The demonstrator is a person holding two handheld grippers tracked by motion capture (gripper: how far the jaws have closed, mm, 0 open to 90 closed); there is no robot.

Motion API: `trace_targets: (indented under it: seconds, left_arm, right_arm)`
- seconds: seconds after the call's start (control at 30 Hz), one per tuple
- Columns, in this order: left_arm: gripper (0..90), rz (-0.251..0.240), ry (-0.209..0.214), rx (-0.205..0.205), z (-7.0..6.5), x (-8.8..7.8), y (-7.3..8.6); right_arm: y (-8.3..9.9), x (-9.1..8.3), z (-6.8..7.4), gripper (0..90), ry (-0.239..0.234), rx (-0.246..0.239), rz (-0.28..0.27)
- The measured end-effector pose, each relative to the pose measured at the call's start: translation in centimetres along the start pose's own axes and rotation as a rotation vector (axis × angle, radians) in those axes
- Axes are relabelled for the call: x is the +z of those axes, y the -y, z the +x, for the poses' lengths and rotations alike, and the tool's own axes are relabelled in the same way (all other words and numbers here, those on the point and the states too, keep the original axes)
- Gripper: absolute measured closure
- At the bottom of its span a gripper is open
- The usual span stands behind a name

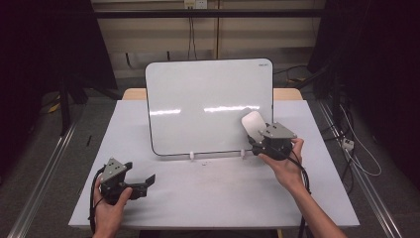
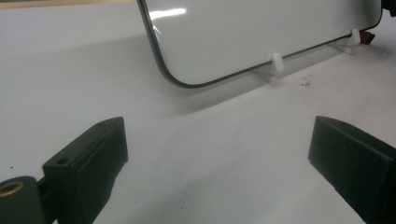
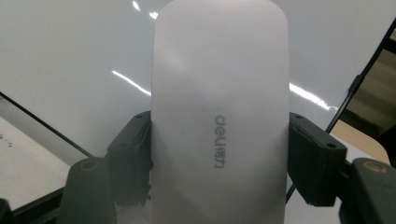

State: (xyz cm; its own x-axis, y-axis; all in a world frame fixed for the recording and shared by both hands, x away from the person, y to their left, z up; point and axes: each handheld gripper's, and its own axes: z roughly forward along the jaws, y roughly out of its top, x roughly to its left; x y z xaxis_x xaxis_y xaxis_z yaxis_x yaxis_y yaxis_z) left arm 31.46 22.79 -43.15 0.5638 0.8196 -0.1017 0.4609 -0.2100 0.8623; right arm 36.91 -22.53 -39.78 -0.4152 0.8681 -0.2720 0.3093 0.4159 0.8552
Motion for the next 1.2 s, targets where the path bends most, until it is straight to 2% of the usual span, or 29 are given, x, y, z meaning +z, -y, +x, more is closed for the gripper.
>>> trace_targets:
  seconds: [0.23,0.53,1.03,1.2]
  left_arm:
    - [4.7,-0.003,-0.001,0.002,-0.1,0.0,-0.1]
    - [4.7,-0.001,0.000,0.006,-0.1,-0.1,-0.1]
    - [4.7,-0.003,-0.002,0.006,-0.1,-0.1,0.0]
    - [4.7,-0.005,-0.002,0.004,0.0,-0.1,0.0]
  right_arm:
    - [-0.4,0.6,0.1,31.6,0.011,-0.030,-0.004]
    - [-0.1,1.2,-0.6,31.6,0.035,-0.029,-0.001]
    - [0.4,2.0,-0.8,31.6,0.043,-0.051,0.031]
    - [0.6,2.5,-0.6,31.6,0.059,-0.071,0.046]
